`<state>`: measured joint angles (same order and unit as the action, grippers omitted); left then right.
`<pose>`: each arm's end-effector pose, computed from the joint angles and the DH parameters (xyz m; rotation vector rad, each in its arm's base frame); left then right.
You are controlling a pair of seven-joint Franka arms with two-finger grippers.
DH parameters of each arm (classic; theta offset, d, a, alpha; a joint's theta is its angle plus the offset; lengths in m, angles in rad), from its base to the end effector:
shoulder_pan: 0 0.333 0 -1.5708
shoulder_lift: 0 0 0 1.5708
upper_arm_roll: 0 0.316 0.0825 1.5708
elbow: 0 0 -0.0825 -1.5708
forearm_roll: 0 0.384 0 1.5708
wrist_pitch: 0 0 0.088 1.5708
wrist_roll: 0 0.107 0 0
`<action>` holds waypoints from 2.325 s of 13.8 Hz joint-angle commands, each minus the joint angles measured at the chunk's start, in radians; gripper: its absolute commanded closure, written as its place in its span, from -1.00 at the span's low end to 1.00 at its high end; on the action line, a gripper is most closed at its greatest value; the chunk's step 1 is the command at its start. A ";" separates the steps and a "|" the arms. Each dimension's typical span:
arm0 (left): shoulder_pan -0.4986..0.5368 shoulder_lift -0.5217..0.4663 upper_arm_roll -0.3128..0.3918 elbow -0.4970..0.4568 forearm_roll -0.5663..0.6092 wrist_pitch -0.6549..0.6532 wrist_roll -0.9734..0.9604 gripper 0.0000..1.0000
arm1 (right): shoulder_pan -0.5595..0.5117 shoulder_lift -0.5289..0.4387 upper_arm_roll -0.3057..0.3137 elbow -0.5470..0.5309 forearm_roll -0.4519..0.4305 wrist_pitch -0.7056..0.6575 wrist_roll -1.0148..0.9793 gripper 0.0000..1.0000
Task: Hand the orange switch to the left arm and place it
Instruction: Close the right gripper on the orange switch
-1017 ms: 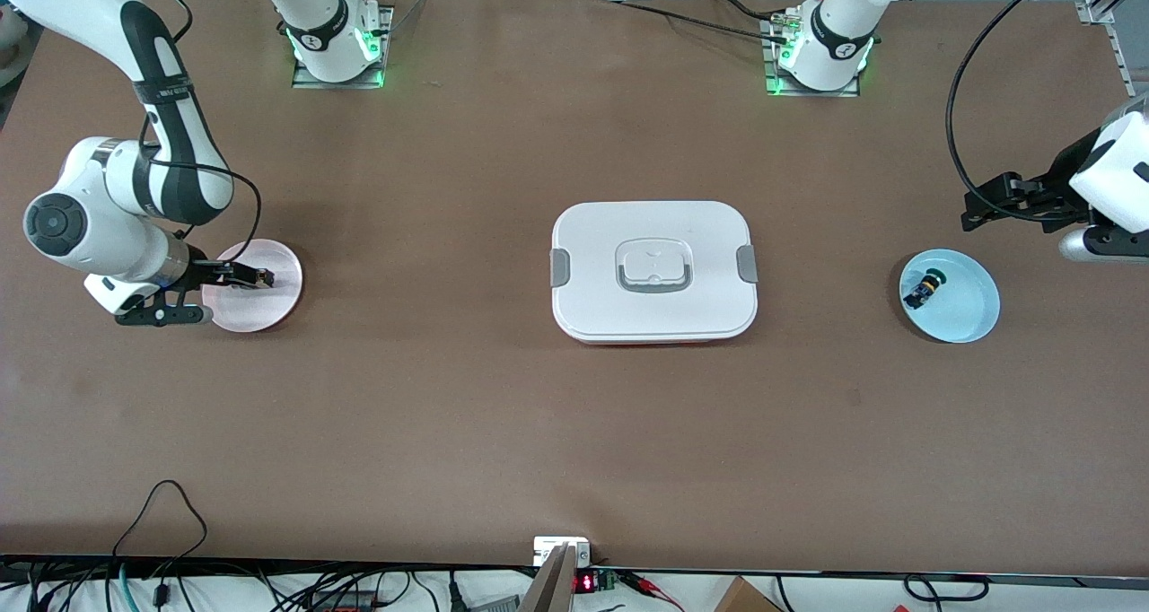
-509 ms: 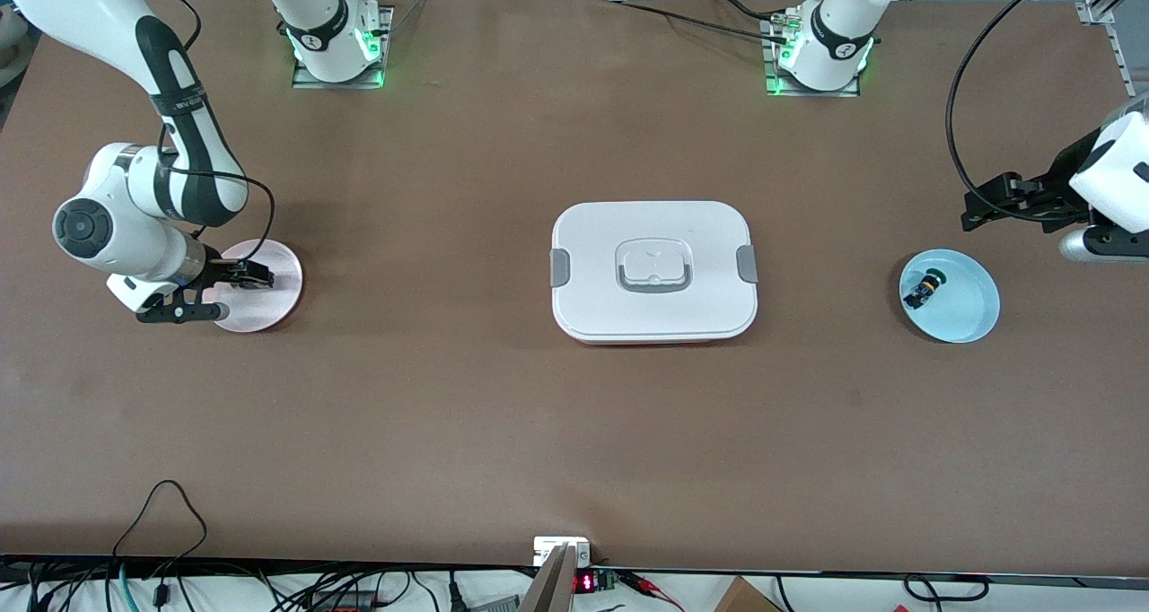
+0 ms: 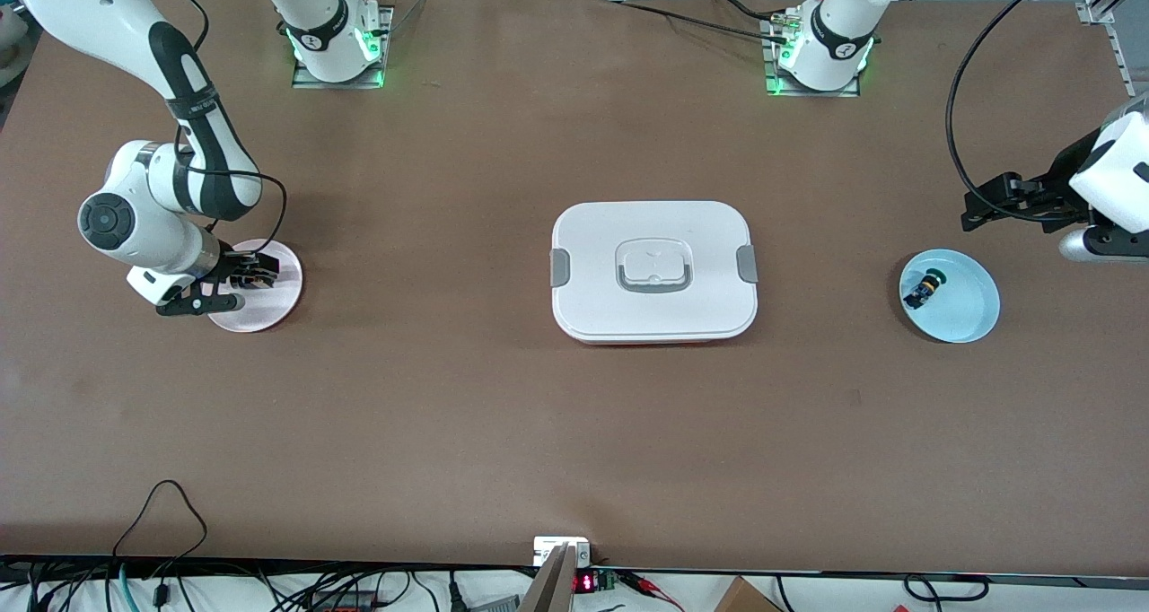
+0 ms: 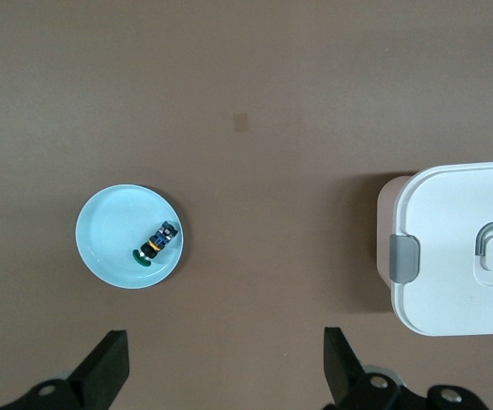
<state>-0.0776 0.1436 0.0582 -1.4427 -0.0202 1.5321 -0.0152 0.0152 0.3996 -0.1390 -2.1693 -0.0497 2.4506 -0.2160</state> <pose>0.5939 -0.0163 0.5990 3.1295 -0.0075 -0.0848 0.5473 -0.0694 0.1994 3.0646 0.2150 -0.1969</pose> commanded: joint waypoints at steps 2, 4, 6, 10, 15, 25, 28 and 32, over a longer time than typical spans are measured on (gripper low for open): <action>-0.007 0.019 0.000 0.038 0.026 -0.017 -0.009 -1.00 | -0.009 0.004 0.006 -0.012 -0.013 0.018 -0.026 -1.00; -0.007 0.019 0.000 0.038 0.026 -0.017 -0.009 -1.00 | -0.014 0.018 0.006 -0.012 -0.012 0.033 -0.040 -1.00; -0.007 0.018 0.000 0.038 0.026 -0.017 -0.009 -1.00 | -0.035 0.031 0.006 -0.012 -0.012 0.057 -0.060 -1.00; -0.007 0.017 0.000 0.038 0.028 -0.017 -0.009 -1.00 | -0.034 0.038 0.006 -0.012 -0.009 0.056 -0.059 -1.00; -0.007 0.018 0.000 0.038 0.028 -0.017 -0.009 -1.00 | -0.027 0.047 0.006 -0.012 -0.007 0.053 -0.057 -1.00; -0.007 0.024 0.000 0.038 0.026 -0.017 -0.005 -1.00 | -0.023 0.035 0.009 0.011 0.004 0.042 -0.055 0.45; -0.007 0.024 0.000 0.038 0.026 -0.017 -0.005 -1.00 | -0.023 0.001 0.018 0.026 0.002 0.030 -0.059 0.53; -0.007 0.024 0.000 0.038 0.026 -0.017 -0.005 -1.00 | -0.006 -0.083 0.019 0.087 0.004 -0.091 -0.129 0.53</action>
<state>-0.0777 0.1509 0.0582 -1.4422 -0.0202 1.5321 -0.0152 -0.0023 0.3815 -0.1234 -2.1019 -0.0491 2.4323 -0.2808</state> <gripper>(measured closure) 0.000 0.278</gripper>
